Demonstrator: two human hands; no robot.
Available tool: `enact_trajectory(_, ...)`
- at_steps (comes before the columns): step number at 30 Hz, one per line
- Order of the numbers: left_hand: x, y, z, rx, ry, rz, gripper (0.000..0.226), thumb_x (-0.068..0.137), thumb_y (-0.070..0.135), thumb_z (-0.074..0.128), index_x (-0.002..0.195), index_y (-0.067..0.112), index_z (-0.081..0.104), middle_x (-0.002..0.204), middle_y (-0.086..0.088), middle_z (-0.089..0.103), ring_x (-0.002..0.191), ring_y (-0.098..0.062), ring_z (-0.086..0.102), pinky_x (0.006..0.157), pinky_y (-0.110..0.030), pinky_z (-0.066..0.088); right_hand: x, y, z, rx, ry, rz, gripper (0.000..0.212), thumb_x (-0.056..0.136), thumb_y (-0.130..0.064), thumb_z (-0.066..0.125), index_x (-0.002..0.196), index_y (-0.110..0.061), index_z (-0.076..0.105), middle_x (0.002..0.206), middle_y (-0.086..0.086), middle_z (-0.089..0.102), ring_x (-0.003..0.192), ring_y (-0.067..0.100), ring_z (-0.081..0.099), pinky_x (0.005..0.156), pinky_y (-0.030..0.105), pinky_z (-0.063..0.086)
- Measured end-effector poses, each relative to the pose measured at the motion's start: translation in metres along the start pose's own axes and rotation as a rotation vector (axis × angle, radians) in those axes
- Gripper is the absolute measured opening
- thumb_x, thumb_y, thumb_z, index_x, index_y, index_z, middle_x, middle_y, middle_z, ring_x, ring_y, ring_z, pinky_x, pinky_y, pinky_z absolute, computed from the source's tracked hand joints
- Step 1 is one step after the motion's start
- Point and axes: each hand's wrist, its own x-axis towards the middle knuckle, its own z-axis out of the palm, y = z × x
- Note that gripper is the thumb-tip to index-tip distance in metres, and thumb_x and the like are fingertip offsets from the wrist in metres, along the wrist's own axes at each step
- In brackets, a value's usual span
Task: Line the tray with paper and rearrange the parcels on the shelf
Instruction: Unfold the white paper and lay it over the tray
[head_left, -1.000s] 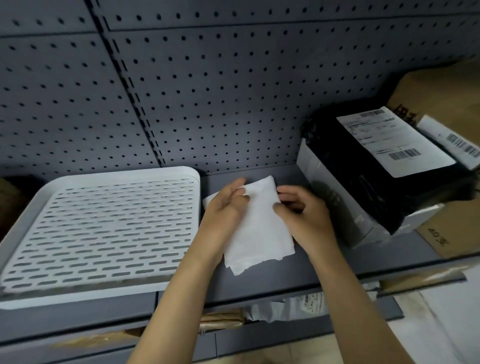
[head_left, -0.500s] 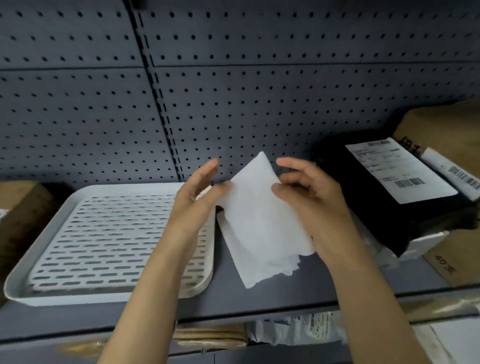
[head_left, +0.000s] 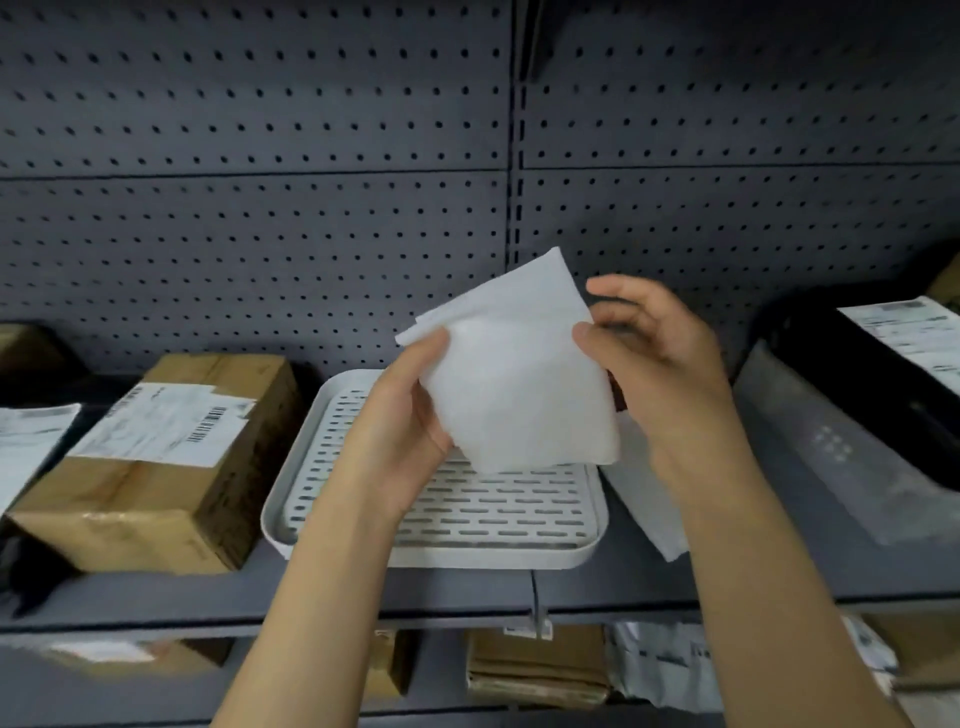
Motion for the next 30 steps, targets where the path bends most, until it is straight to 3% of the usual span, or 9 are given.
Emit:
enact_trajectory(3, -0.010, 0.020, -0.017, 0.115, 0.019, 0.115, 0.032, 0.104, 0.025, 0.052, 0.133, 0.016, 0.064, 0.123, -0.004, 0.076, 0.116, -0.022, 0.071, 0.090, -0.038, 0.057, -0.016, 0.004, 0.042, -0.289, 0.142, -0.178, 0.019, 0.087, -0.019, 0.074, 0.103, -0.026, 0.066, 0.107, -0.002, 0.059, 0.088, 0.006, 0.059, 0.077, 0.022, 0.052)
enact_trajectory(6, -0.020, 0.034, -0.028, 0.140, 0.001, 0.209, 0.028, 0.104, 0.019, 0.053, 0.130, 0.021, 0.063, 0.116, -0.006, 0.077, 0.102, -0.019, 0.074, 0.082, -0.035, 0.060, -0.035, -0.001, 0.089, -0.307, 0.040, -0.219, 0.011, 0.090, -0.031, 0.071, 0.094, -0.023, 0.064, 0.096, -0.004, 0.061, 0.086, 0.010, 0.058, 0.075, 0.023, 0.049)
enact_trajectory(10, -0.031, 0.045, -0.038, 0.086, -0.048, 0.207, 0.047, 0.105, 0.035, 0.044, 0.137, 0.004, 0.059, 0.132, -0.024, 0.067, 0.116, -0.032, 0.069, 0.090, -0.041, 0.057, -0.045, -0.007, 0.127, -0.292, -0.015, -0.220, 0.023, 0.089, -0.045, 0.067, 0.100, -0.025, 0.065, 0.103, -0.011, 0.065, 0.095, 0.007, 0.062, 0.084, 0.026, 0.052)
enact_trajectory(15, -0.037, 0.053, -0.045, 0.113, 0.019, 0.141, 0.063, 0.102, 0.052, 0.039, 0.125, 0.002, 0.069, 0.125, -0.021, 0.072, 0.118, -0.035, 0.068, 0.091, -0.038, 0.052, -0.050, -0.013, 0.141, -0.363, -0.030, -0.151, 0.047, 0.073, -0.071, 0.062, 0.103, -0.035, 0.059, 0.108, -0.018, 0.061, 0.096, 0.004, 0.060, 0.080, 0.024, 0.051)
enact_trajectory(20, -0.039, 0.055, -0.044, 0.190, 0.027, 0.157, 0.035, 0.096, 0.023, 0.059, 0.110, -0.007, 0.071, 0.089, -0.014, 0.069, 0.079, -0.019, 0.066, 0.068, -0.026, 0.051, -0.045, -0.015, 0.147, -0.451, -0.026, -0.186, 0.037, 0.070, -0.058, 0.060, 0.097, -0.033, 0.057, 0.102, -0.018, 0.061, 0.091, 0.002, 0.060, 0.075, 0.034, 0.056)
enact_trajectory(22, -0.039, 0.057, -0.045, 0.183, 0.032, 0.133, 0.027, 0.095, 0.021, 0.060, 0.103, 0.003, 0.078, 0.087, -0.008, 0.075, 0.076, -0.011, 0.070, 0.067, -0.024, 0.054, -0.044, -0.014, 0.145, -0.451, -0.018, -0.234, 0.031, 0.074, -0.053, 0.060, 0.095, -0.032, 0.059, 0.098, -0.016, 0.063, 0.088, 0.004, 0.061, 0.073, 0.034, 0.055)
enact_trajectory(26, -0.035, 0.061, -0.046, 0.139, 0.067, 0.092, 0.036, 0.089, 0.036, 0.064, 0.107, 0.008, 0.077, 0.095, -0.009, 0.076, 0.089, -0.022, 0.071, 0.078, -0.036, 0.055, -0.037, -0.010, 0.137, -0.444, -0.027, -0.328, 0.004, 0.088, -0.028, 0.065, 0.089, -0.024, 0.066, 0.092, -0.013, 0.066, 0.083, 0.007, 0.064, 0.071, 0.028, 0.055)
enact_trajectory(28, -0.037, 0.063, -0.043, 0.103, 0.088, 0.117, 0.030, 0.095, 0.030, 0.062, 0.104, 0.007, 0.077, 0.088, -0.008, 0.077, 0.083, -0.016, 0.074, 0.077, -0.030, 0.057, -0.034, -0.012, 0.133, -0.435, -0.033, -0.327, 0.005, 0.092, -0.024, 0.065, 0.087, -0.023, 0.067, 0.092, -0.013, 0.068, 0.083, 0.006, 0.065, 0.070, 0.019, 0.051)
enact_trajectory(30, -0.040, 0.062, -0.035, 0.124, 0.102, 0.171, 0.032, 0.098, 0.027, 0.060, 0.102, 0.000, 0.077, 0.090, -0.023, 0.075, 0.083, -0.018, 0.074, 0.082, -0.031, 0.056, -0.034, -0.017, 0.132, -0.369, -0.074, -0.270, 0.009, 0.095, -0.031, 0.062, 0.089, -0.024, 0.066, 0.092, -0.013, 0.069, 0.085, 0.005, 0.065, 0.067, 0.011, 0.046)
